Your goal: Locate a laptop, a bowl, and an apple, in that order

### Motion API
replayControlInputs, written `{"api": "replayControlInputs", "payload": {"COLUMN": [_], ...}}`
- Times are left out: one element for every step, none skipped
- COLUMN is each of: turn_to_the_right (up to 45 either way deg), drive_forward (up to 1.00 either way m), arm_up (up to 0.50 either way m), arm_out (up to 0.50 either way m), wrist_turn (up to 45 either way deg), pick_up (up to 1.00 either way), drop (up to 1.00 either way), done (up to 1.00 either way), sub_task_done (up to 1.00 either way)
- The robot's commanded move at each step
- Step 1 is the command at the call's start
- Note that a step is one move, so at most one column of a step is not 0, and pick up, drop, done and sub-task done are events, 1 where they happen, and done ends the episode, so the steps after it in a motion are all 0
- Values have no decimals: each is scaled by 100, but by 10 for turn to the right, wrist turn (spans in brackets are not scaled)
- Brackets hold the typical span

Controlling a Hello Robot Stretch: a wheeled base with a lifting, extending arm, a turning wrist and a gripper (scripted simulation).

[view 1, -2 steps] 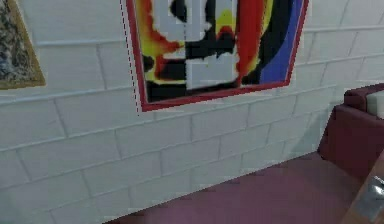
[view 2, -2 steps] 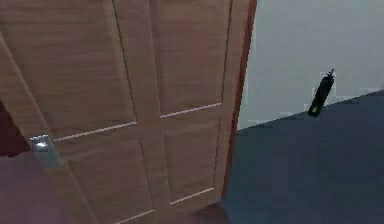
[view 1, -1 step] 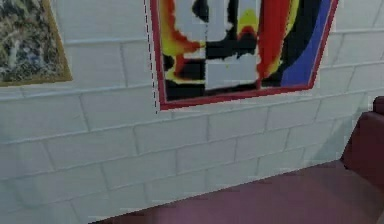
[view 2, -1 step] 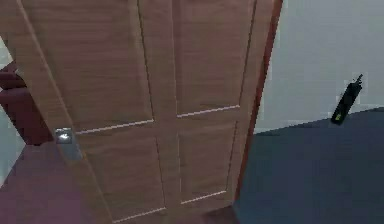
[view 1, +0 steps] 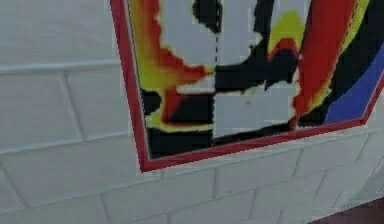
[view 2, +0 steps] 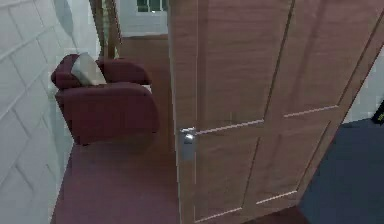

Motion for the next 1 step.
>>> {"api": "replayControlInputs", "payload": {"turn_to_the_right": [450], "drive_forward": [0], "arm_up": [0], "arm_out": [0], "wrist_turn": [0], "pick_up": [0], "drop": [0], "done": [0], "sub_task_done": [0]}}
